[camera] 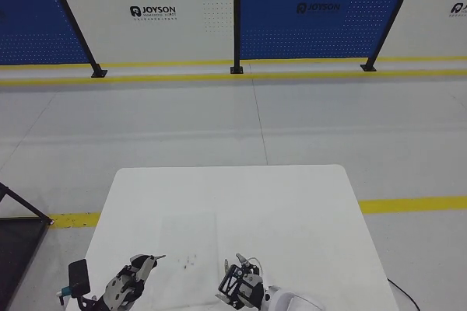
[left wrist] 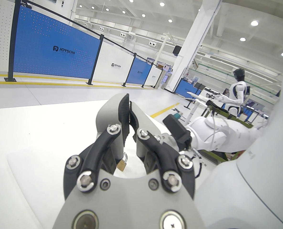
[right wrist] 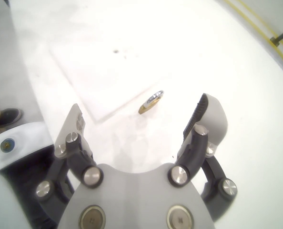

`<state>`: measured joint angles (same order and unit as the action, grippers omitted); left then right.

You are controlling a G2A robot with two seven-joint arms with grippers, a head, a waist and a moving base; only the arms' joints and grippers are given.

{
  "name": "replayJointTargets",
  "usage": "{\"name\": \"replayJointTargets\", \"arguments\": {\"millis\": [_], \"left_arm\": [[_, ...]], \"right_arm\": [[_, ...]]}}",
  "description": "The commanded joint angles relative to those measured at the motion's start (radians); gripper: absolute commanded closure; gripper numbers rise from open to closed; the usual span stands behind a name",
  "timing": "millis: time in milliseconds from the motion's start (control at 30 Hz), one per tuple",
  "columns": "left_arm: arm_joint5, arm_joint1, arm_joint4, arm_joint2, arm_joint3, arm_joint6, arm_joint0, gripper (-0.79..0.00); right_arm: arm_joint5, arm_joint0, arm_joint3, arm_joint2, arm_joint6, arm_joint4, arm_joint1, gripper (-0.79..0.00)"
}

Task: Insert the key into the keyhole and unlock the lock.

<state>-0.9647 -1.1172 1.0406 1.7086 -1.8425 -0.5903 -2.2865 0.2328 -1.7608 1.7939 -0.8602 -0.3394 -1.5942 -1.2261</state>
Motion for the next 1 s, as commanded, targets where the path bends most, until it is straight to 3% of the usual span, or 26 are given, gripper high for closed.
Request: {"name": "replayJointTargets", "arguments": {"millis": [0, 200, 233, 267, 333, 367, 667, 867, 967], "left_arm": [[0.000, 0.000, 0.000, 0.000, 0.000, 0.000, 0.000, 0.000], [0.000, 0.000, 0.000, 0.000, 0.000, 0.000, 0.000, 0.000], [0.000, 0.000, 0.000, 0.000, 0.000, 0.000, 0.000, 0.000], [0.000, 0.000, 0.000, 0.000, 0.000, 0.000, 0.000, 0.000], [0.000, 0.000, 0.000, 0.000, 0.000, 0.000, 0.000, 0.000], [0.000, 0.000, 0.000, 0.000, 0.000, 0.000, 0.000, 0.000], [0.000, 0.000, 0.000, 0.000, 0.000, 0.000, 0.000, 0.000], [0.000, 0.000, 0.000, 0.000, 0.000, 0.000, 0.000, 0.000], [0.000, 0.000, 0.000, 0.000, 0.000, 0.000, 0.000, 0.000]], "right_arm": [[-0.050, 0.027, -0.036, 0.024, -0.020, 0.023, -0.011, -0.785], [-0.151, 0.082, -0.110, 0.076, -0.030, 0.059, -0.038, -0.785], [-0.166, 0.088, -0.118, 0.079, -0.027, 0.068, -0.041, -0.566], [-0.178, 0.093, -0.125, 0.082, -0.024, 0.074, -0.044, -0.462], [-0.195, 0.100, -0.135, 0.089, -0.016, 0.077, -0.048, -0.314], [-0.198, 0.102, -0.139, 0.091, -0.014, 0.077, -0.049, -0.286], [-0.207, 0.119, -0.172, 0.105, -0.021, 0.092, -0.056, -0.219], [-0.208, 0.130, -0.196, 0.111, -0.027, 0.108, -0.061, -0.225], [-0.208, 0.138, -0.206, 0.114, -0.027, 0.117, -0.063, -0.129]]}}
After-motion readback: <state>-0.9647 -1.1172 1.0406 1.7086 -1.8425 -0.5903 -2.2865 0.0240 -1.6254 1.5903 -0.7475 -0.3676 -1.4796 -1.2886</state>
